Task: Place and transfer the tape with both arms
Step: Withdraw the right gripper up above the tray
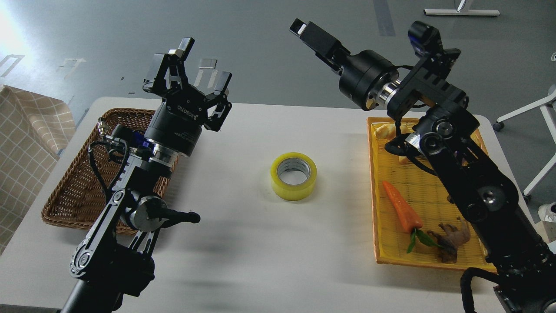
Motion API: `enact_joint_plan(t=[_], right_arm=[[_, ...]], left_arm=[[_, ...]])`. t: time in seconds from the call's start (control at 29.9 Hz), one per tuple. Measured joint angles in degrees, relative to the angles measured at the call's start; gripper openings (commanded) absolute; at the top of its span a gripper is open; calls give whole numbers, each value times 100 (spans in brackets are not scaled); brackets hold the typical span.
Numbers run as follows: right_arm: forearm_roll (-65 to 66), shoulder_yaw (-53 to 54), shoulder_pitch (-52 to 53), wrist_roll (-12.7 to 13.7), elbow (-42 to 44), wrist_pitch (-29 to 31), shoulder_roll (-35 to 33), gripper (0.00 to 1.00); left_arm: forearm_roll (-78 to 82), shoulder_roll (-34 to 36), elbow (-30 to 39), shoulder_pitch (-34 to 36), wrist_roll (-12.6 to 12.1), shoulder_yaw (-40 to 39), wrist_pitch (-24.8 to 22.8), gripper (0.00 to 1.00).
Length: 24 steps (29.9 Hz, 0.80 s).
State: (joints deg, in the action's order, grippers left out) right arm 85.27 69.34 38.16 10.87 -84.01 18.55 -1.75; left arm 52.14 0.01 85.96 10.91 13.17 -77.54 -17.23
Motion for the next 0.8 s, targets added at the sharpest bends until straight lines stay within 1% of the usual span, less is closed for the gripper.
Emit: enact_joint_plan(t=[0.07, 0.17, 0.43, 0.6, 0.8], right_arm=[[-586, 267, -218, -4, -233, 0, -58, 100], [-1130, 627, -551, -32, -471, -4, -51, 100], [-2112, 1385, -1386, -77, -931, -8, 167, 100], [-2829, 1511, -1647, -77, -1051, 13, 175, 100], [-2960, 1475, -1815, -79, -1167, 24, 176, 100]], left_arm=[[7, -1, -15, 29, -17, 39, -7, 98], [7, 48, -30, 64, -28, 57, -10, 98], [22, 273, -100, 325, -35, 81, -1, 98], [227, 291, -105, 539, -42, 82, 15, 98], [952, 440, -42, 673, -44, 110, 18, 98]])
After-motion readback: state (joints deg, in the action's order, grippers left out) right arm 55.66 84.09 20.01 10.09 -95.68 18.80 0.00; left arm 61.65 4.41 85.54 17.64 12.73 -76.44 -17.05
